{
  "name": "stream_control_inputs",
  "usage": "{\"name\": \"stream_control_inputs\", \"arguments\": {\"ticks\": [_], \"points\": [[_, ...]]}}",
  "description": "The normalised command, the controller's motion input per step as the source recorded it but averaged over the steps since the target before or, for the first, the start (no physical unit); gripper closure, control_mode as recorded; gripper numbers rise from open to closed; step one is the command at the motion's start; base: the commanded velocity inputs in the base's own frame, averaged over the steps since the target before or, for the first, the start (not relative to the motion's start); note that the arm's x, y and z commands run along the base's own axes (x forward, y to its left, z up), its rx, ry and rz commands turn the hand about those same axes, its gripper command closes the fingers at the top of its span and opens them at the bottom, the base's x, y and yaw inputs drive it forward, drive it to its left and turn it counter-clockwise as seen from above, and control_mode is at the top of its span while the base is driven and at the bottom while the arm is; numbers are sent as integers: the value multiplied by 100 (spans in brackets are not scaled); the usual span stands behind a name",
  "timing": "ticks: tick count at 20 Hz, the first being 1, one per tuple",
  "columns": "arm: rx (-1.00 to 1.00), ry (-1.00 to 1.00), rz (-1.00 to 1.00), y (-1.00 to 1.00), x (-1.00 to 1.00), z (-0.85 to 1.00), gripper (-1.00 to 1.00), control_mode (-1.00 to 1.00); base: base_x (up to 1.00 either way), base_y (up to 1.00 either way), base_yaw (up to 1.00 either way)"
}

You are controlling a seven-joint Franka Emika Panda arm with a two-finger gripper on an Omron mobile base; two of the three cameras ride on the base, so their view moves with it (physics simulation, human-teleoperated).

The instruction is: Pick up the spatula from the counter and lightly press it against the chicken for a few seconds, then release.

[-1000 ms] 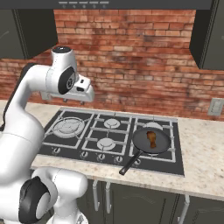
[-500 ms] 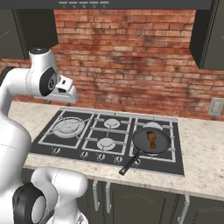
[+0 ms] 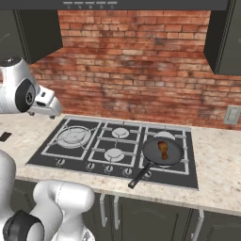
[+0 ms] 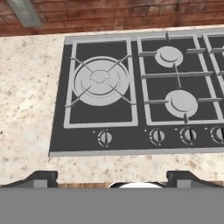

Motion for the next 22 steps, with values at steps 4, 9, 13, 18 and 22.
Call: {"name": "stream_control_inputs", "arguments": {"ticks": [4, 9, 13, 18, 22], "points": [[0, -3, -6, 50, -23, 0, -100, -100, 0, 0, 0], [0, 0, -5, 46, -16, 0, -100, -100, 0, 0, 0], [2, 0, -4, 48, -18, 0, -100, -100, 0, 0, 0], [2, 0, 0, 53, -20, -1, -100, -100, 0, 0, 0], [0, 0, 0, 58, -14, -9, -100, -100, 0, 0, 0]]}}
